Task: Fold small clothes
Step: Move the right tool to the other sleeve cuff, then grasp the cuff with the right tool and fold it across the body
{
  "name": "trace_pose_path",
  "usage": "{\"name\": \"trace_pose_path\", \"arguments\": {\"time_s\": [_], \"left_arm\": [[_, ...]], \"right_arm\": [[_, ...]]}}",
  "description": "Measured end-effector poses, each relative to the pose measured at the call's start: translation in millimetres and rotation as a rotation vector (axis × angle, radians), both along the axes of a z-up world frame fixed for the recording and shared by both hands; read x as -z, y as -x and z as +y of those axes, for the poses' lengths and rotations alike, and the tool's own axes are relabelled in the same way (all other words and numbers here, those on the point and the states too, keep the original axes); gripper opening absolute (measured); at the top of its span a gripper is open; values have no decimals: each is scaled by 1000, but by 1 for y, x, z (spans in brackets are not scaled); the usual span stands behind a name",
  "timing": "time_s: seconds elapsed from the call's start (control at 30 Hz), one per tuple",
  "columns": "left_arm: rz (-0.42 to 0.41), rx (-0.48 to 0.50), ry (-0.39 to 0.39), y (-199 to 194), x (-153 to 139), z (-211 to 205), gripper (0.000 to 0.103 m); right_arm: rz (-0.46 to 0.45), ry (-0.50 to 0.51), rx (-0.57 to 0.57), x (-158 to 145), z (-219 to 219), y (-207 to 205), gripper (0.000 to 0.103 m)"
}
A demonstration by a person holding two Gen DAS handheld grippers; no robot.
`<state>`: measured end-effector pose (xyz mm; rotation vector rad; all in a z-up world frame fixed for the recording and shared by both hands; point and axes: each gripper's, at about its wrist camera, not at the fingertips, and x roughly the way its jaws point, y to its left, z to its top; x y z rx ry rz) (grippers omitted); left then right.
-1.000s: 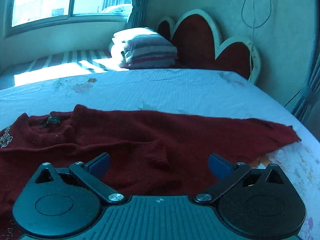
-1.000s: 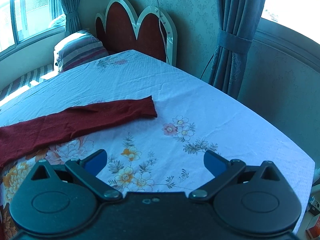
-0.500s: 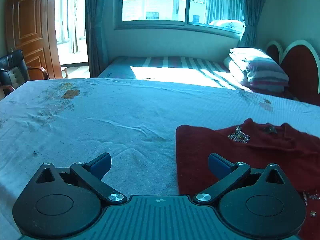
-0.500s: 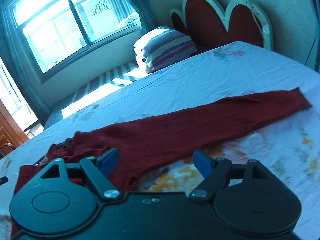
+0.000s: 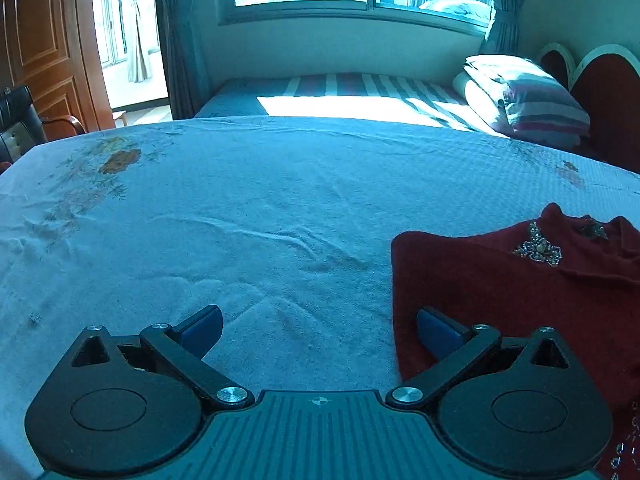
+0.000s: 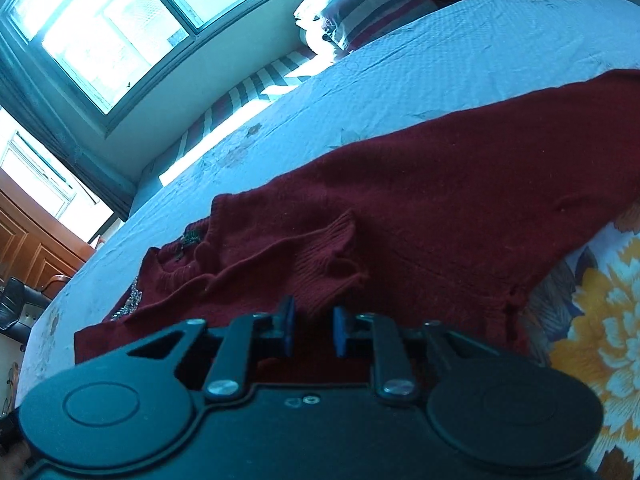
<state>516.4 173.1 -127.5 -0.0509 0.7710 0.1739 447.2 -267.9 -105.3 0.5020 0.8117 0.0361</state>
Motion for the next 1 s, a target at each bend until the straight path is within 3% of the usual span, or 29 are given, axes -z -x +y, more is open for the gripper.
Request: {"name": "trace_pose_path", "arguments": {"time_s": [0.1, 0.13, 0.2, 0.23, 0.27, 0.33, 0.4, 0.57, 0.77, 0.93, 1.0], "left_arm": [[-4, -28, 59, -14, -5, 9, 103], [-50, -17, 47, -14, -10, 7, 103], [-30, -3, -7, -21, -8, 1, 103], [21, -4, -11, -28, -1, 1, 103], [7, -17, 31, -27, -1, 4, 103], [11, -56, 68, -23, -5, 6, 103], [-56, -54, 105, -1, -13, 5, 103], [-120, -68, 109, 73, -18, 4, 103], [-104, -161, 86, 137, -13, 2, 103], [-70, -221, 80, 158, -10, -14, 103], [-62, -228, 69, 161, -12, -24, 103]], "right_arm": [[-13, 39, -1, 4, -1, -1, 6], [-7, 50, -5, 2, -1, 0, 9], [-36, 120, 36, -8, -3, 7, 51], [-61, 152, 55, -12, -3, 8, 62], [-80, 177, 50, -12, -4, 5, 76], [-22, 228, 16, -4, -4, -10, 68], [-25, 247, 4, -9, -8, -13, 54], [-141, 182, 121, -29, -65, 24, 54], [-150, 105, 446, -26, -223, 89, 56], [-161, -119, 703, -4, -346, 124, 56], [-166, -179, 733, 8, -374, 127, 53]]}}
